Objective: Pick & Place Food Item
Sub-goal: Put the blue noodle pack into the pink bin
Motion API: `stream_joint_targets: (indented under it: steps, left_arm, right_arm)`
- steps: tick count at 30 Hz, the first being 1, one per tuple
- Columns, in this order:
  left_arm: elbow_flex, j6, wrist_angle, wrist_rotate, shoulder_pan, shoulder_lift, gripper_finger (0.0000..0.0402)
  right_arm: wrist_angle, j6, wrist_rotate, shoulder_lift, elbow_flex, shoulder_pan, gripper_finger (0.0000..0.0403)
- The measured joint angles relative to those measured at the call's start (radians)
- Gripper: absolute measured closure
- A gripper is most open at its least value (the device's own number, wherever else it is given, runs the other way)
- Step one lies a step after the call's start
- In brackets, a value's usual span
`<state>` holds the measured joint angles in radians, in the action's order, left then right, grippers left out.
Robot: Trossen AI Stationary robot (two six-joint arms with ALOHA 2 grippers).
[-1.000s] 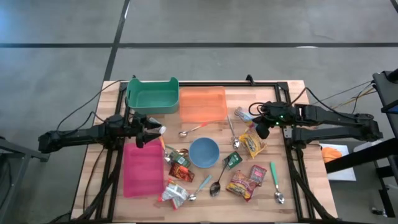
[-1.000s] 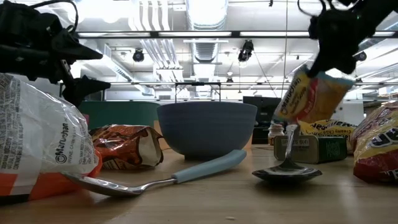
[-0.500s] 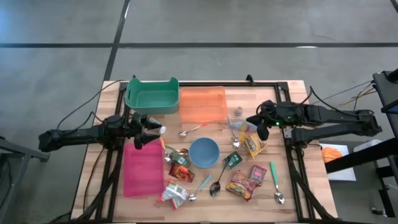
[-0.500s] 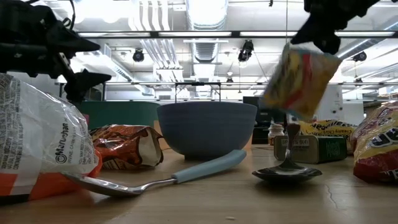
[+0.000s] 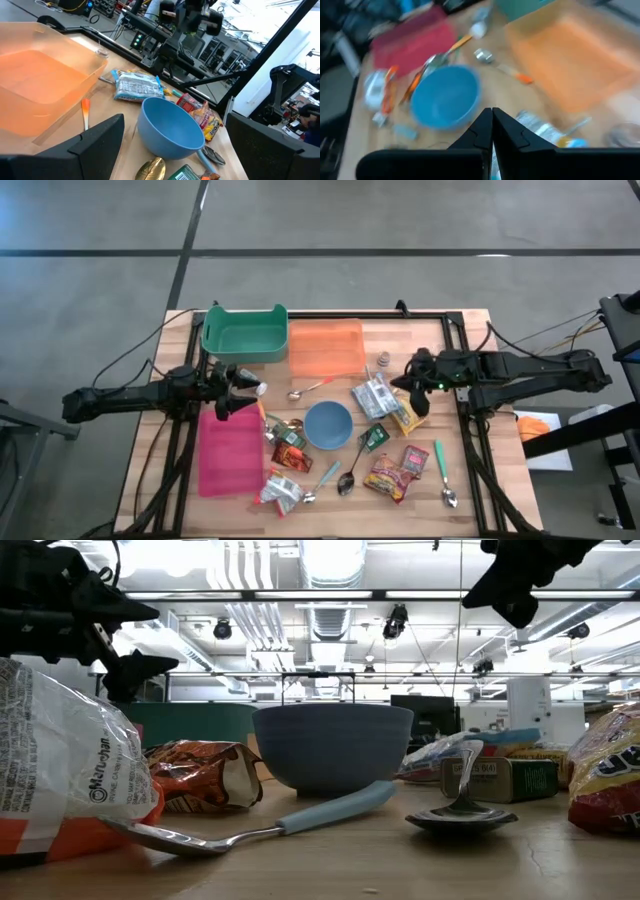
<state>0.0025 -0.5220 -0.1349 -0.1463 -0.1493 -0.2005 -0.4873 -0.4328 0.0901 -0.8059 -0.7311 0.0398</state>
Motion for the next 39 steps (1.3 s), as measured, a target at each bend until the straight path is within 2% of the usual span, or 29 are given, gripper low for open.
stream_joint_targets:
  steps: [3,10,22,25,30,39]
  left_arm:
    - [0.000,-0.003,0.000,0.000,0.000,0.000,0.0050]
    - [0.000,-0.003,0.000,0.000,0.000,0.000,0.0050]
    - [-0.001,-0.003,0.004,0.000,0.000,0.000,0.0050]
    - [-0.001,-0.003,0.004,0.000,0.000,0.000,0.0050]
    - [-0.001,-0.004,0.005,0.000,0.000,0.000,0.0050]
    - [-0.001,-0.004,0.005,0.000,0.000,0.000,0.0050]
  right_arm:
    - [0.001,0.023,-0.055,-0.032,0.000,0.039,0.0394]
    - [-0.003,0.004,-0.030,-0.104,0.000,0.117,0.0394]
    - [-0.005,0.045,0.288,-0.174,-0.055,0.317,0.0394]
    - [-0.001,0.057,0.301,-0.198,-0.065,0.357,0.0394]
    - [0.021,-0.034,0.299,-0.263,-0.082,0.389,0.0394]
    - [0.023,-0.011,0.303,-0.478,-0.168,0.390,0.0383]
